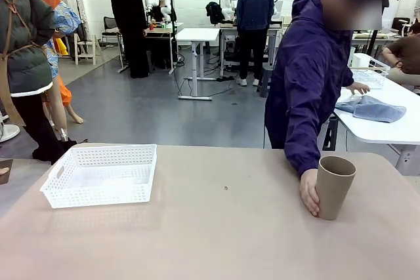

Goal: Clean and organize the cups into the basket.
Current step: Pick up the Organizing basket and move it to the center of the table, then pick up the Reusable plastic cup from the right side of the table and place it inside the Organizing basket.

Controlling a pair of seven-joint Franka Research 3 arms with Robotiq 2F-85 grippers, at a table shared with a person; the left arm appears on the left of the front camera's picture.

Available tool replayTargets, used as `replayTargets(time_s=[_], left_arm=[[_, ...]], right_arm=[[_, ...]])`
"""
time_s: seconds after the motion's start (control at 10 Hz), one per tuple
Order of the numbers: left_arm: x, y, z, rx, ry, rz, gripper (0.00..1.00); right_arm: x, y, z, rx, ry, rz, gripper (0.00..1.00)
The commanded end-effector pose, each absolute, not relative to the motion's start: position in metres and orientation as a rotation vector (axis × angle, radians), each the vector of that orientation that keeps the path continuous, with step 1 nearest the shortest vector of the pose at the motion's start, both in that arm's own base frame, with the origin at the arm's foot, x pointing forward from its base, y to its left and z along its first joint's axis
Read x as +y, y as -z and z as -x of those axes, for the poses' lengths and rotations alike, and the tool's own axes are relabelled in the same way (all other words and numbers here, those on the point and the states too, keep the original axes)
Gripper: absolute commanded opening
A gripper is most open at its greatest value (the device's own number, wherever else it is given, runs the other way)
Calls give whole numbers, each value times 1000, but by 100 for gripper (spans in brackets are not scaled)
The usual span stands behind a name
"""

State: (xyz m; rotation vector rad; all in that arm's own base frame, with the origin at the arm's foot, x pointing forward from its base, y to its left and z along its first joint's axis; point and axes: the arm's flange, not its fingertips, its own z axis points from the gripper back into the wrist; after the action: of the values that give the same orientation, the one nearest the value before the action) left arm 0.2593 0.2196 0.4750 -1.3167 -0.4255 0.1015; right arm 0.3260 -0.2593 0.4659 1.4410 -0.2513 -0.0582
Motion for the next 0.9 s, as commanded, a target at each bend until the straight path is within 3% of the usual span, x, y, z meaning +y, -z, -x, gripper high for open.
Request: replayTargets(time_s=[0.0,0.5,0.7,0.8], left_arm=[[222,-476,-258,-439,-100,1336,100],[220,-475,-259,-426,-101,1317,100],[216,-492,-267,-473,18,1065,100],[208,-509,-268,-483,83,910,100]], right_arm=[[-260,-467,-325,-257,51,-1458,100],[-259,-466,-326,-251,58,-1441,100],[-247,-472,-333,-377,-470,-1256,100],[-242,-472,-339,-447,-630,-1172,100]])
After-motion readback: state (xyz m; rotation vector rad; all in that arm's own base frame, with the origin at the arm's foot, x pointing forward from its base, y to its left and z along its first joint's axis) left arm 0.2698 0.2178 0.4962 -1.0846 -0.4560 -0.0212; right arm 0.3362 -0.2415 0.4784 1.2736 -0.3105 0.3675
